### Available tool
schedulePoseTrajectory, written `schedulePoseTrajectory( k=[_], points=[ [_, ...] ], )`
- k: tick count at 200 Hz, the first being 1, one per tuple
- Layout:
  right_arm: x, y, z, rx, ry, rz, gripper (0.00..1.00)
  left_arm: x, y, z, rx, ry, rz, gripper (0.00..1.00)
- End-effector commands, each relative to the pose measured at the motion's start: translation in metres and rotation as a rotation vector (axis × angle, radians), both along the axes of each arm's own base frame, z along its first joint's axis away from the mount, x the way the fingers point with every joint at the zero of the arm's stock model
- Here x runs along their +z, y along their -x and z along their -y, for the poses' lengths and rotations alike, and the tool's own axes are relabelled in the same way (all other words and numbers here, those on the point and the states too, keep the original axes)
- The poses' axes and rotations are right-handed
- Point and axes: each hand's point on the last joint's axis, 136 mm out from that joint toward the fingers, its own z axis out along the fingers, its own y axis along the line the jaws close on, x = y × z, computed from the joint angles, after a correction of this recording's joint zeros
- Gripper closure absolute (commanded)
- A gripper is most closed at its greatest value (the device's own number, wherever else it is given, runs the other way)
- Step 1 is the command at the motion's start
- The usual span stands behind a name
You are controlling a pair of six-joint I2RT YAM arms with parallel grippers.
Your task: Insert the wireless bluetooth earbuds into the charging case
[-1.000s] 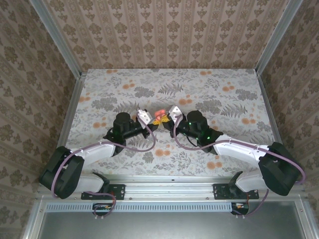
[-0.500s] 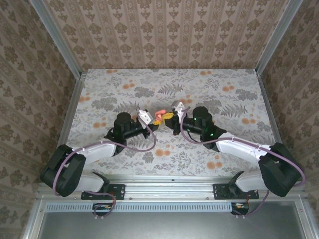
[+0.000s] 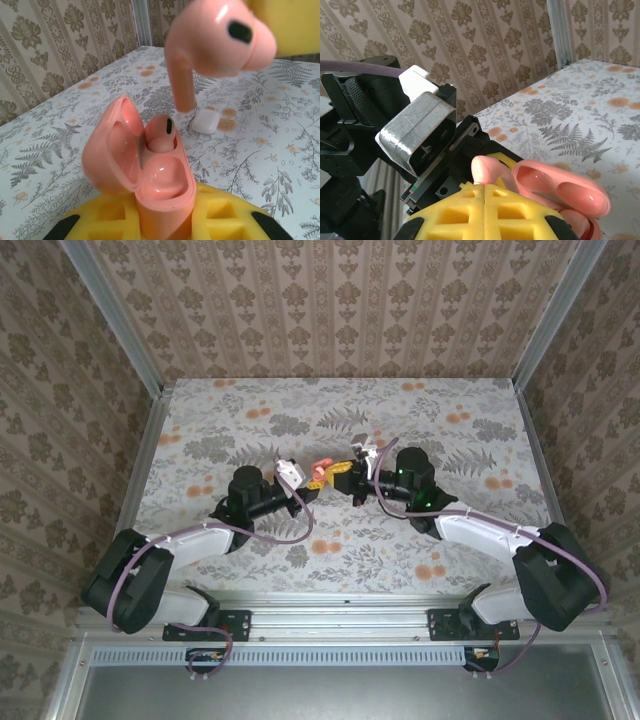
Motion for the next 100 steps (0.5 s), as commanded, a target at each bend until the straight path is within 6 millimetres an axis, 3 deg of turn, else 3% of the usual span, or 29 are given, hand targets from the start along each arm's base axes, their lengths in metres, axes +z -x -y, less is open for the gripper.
schedulePoseTrajectory(
  k=[1, 100],
  points=[
    [0.0031, 0.0044, -0.0059, 0.076, -0.059, -0.051, 1.00, 0.0050, 0.0060, 0.0021, -0.025, 0.031, 0.004, 0.87],
    [-0.0062, -0.0053, -0.0112, 0.096, -0.094, -0.113, 1.00, 0.0125, 0.0082, 0.0012, -0.030, 0.048, 0.019, 0.87]
  ],
)
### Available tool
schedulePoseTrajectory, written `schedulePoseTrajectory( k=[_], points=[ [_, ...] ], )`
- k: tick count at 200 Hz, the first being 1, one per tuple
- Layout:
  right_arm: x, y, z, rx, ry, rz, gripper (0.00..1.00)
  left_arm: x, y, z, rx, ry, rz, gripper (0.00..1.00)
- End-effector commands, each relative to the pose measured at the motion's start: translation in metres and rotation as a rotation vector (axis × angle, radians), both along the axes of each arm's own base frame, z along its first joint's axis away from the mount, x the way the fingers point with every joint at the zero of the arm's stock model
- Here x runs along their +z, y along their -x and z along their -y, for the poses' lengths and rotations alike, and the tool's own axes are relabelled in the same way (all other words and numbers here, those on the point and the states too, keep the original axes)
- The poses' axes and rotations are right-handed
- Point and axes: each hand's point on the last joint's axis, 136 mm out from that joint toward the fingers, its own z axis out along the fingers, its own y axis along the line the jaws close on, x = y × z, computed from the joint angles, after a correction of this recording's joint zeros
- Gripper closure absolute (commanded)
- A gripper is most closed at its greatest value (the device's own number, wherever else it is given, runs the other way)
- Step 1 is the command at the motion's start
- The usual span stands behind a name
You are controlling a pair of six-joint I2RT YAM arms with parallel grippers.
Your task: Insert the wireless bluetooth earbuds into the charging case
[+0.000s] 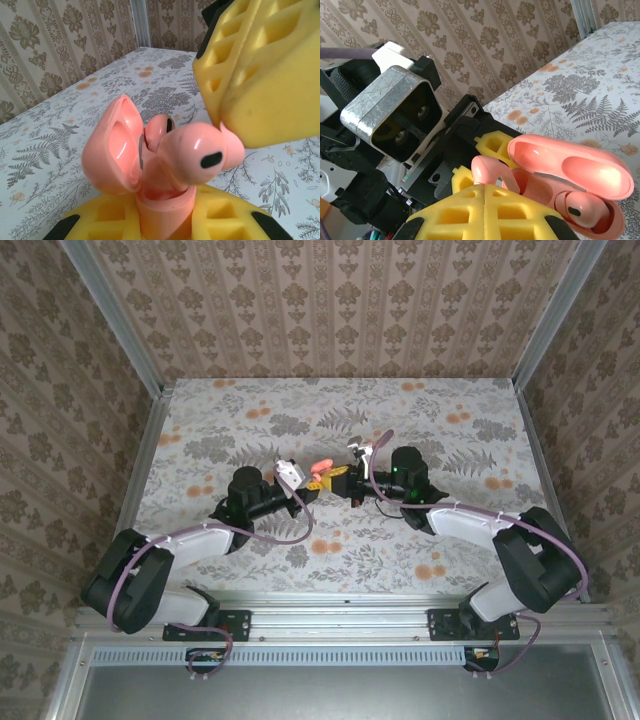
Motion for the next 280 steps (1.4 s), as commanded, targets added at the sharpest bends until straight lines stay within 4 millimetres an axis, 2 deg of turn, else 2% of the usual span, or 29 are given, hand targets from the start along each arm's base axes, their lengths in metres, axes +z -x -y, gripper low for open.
schedulePoseTrajectory(
  k=[1, 156, 214, 248, 280],
  points=[
    [0.018, -0.003, -0.003, 0.019, -0.058, 0.028, 1.00, 0.014, 0.006, 0.001, -0.025, 0.043, 0.028, 0.87],
    [0.005, -0.009, -0.003, 0.033, -0.085, -0.069, 1.00, 0.024, 0.008, 0.001, -0.031, 0.061, 0.048, 0.87],
    [0.004, -0.021, 0.002, -0.025, -0.080, -0.098, 1.00, 0.027, 0.008, 0.001, -0.030, 0.063, 0.055, 0.87],
    [0.007, -0.025, 0.006, -0.059, -0.084, -0.099, 0.83, 0.027, 0.008, 0.001, -0.029, 0.063, 0.054, 0.87],
    [0.013, -0.024, 0.014, -0.084, -0.082, -0.071, 0.77, 0.026, 0.007, 0.001, -0.027, 0.059, 0.053, 0.86]
  ],
)
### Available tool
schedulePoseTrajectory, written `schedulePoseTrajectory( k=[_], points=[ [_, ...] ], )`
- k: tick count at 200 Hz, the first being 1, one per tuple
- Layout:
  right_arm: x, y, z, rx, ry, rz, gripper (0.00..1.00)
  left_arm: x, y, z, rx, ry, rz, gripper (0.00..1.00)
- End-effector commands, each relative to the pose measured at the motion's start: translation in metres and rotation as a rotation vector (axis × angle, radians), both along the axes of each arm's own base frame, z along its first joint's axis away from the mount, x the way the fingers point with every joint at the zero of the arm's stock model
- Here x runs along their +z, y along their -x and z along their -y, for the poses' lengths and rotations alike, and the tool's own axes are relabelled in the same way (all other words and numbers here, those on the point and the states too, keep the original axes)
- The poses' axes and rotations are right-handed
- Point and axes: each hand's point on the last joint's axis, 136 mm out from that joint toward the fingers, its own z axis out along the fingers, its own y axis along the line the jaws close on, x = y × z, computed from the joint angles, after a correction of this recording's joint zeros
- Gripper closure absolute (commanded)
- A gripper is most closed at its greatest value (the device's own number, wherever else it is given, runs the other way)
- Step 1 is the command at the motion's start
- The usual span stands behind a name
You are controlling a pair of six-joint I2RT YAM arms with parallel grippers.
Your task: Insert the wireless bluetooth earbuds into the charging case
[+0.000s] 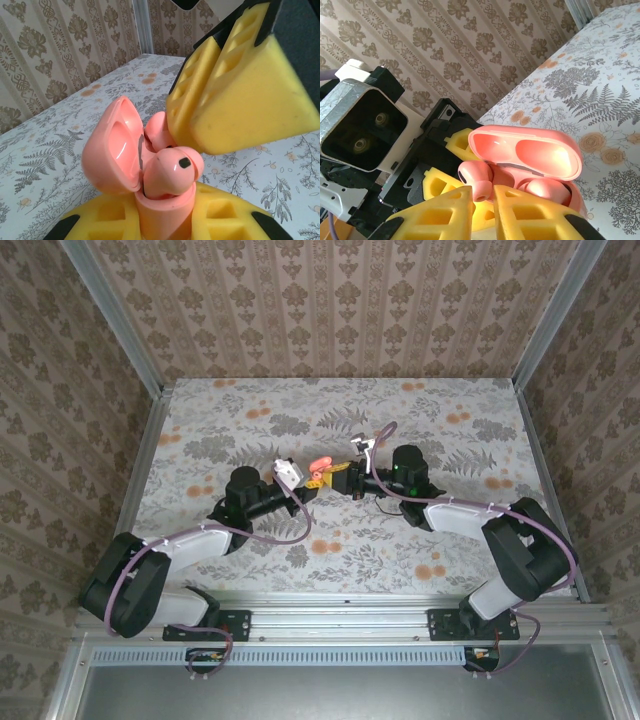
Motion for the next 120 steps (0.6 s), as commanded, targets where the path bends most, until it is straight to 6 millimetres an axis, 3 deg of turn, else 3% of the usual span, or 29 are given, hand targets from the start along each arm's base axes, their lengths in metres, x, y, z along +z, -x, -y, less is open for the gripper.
schedulePoseTrajectory(
  k=[1, 31, 49, 58, 70, 96, 120],
  points=[
    [0.020, -0.009, 0.009, -0.062, -0.015, 0.051, 0.77, 0.016, 0.007, 0.003, -0.034, 0.041, 0.030, 0.86],
    [0.026, -0.003, 0.017, -0.085, 0.010, 0.097, 0.72, 0.016, 0.007, 0.003, -0.033, 0.040, 0.030, 0.87],
    [0.020, 0.000, 0.023, -0.103, 0.050, 0.122, 0.68, 0.016, 0.007, 0.003, -0.034, 0.041, 0.029, 0.86],
    [0.027, 0.005, 0.027, -0.115, 0.062, 0.157, 0.66, 0.016, 0.007, 0.003, -0.036, 0.042, 0.028, 0.86],
    [0.024, 0.007, 0.029, -0.119, 0.100, 0.177, 0.59, 0.017, 0.008, 0.003, -0.037, 0.044, 0.028, 0.86],
    [0.013, 0.004, 0.035, -0.157, 0.190, 0.204, 0.31, 0.017, 0.008, 0.004, -0.041, 0.048, 0.025, 0.86],
    [0.005, 0.005, 0.029, -0.143, 0.259, 0.218, 0.24, 0.017, 0.008, 0.004, -0.041, 0.050, 0.024, 0.86]
  ],
)
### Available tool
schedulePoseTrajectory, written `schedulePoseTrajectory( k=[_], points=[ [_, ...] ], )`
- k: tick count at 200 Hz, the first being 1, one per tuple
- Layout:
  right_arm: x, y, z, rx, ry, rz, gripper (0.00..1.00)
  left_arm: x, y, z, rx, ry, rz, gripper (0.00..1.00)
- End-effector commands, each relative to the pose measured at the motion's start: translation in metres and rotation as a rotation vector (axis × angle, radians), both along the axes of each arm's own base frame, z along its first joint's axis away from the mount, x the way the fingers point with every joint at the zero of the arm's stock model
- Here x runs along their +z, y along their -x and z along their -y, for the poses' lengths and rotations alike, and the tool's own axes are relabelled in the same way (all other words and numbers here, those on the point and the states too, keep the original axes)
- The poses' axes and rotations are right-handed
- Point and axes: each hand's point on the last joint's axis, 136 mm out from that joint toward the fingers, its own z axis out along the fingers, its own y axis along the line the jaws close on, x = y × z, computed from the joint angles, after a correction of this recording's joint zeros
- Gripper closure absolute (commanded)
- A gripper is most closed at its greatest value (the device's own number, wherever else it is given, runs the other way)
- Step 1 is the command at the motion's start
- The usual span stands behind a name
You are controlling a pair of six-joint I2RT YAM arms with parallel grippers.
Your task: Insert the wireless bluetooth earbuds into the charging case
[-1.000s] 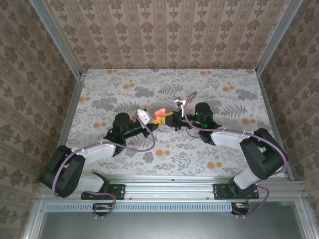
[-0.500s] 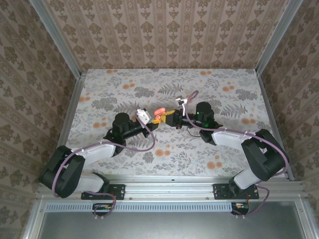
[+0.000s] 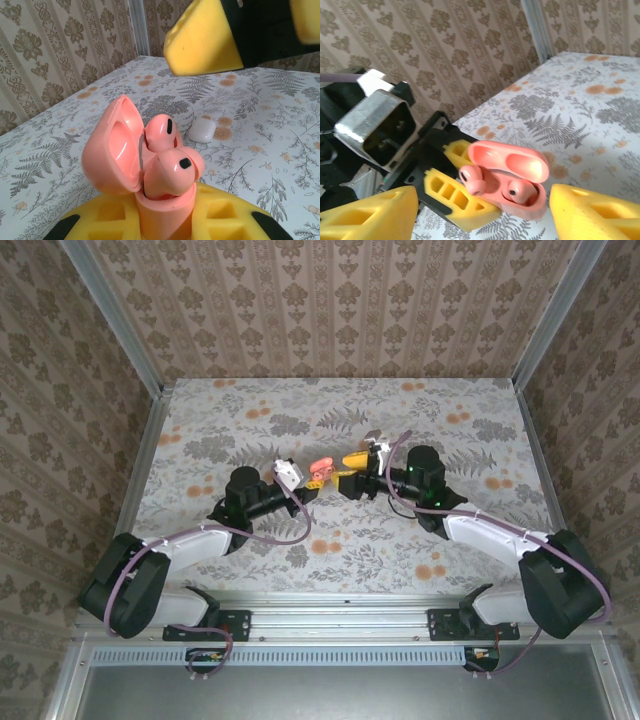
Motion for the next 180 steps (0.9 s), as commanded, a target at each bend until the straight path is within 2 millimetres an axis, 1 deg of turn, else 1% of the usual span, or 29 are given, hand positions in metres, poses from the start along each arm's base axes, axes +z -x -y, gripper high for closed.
schedulePoseTrajectory(
  k=[1, 19, 34, 75, 90, 92, 95, 136, 180],
  points=[
    [-0.018, -0.002, 0.000, -0.025, 0.124, 0.019, 0.24, 0.016, 0.006, 0.003, -0.025, 0.046, 0.023, 0.86],
    [-0.022, 0.000, -0.008, -0.009, 0.152, 0.020, 0.22, 0.015, 0.006, 0.002, -0.027, 0.045, 0.021, 0.86],
    [-0.021, -0.002, -0.012, -0.009, 0.146, 0.026, 0.22, 0.016, 0.006, 0.002, -0.028, 0.045, 0.021, 0.86],
    [-0.021, -0.010, -0.016, -0.025, 0.118, 0.011, 0.21, 0.016, 0.007, 0.002, -0.029, 0.045, 0.022, 0.86],
    [-0.014, -0.011, -0.017, -0.032, 0.096, 0.020, 0.21, 0.016, 0.007, 0.002, -0.031, 0.045, 0.022, 0.86],
    [-0.022, -0.014, -0.018, -0.033, 0.105, 0.004, 0.21, 0.016, 0.007, 0.002, -0.030, 0.045, 0.022, 0.86],
    [-0.023, -0.015, -0.019, -0.032, 0.104, 0.000, 0.21, 0.016, 0.008, 0.002, -0.031, 0.047, 0.022, 0.86],
    [-0.020, -0.021, -0.022, -0.040, 0.083, -0.006, 0.21, 0.015, 0.008, 0.003, -0.034, 0.044, 0.020, 0.86],
    [-0.022, -0.026, -0.022, -0.059, 0.077, -0.017, 0.22, 0.016, 0.008, 0.003, -0.036, 0.045, 0.021, 0.86]
  ],
)
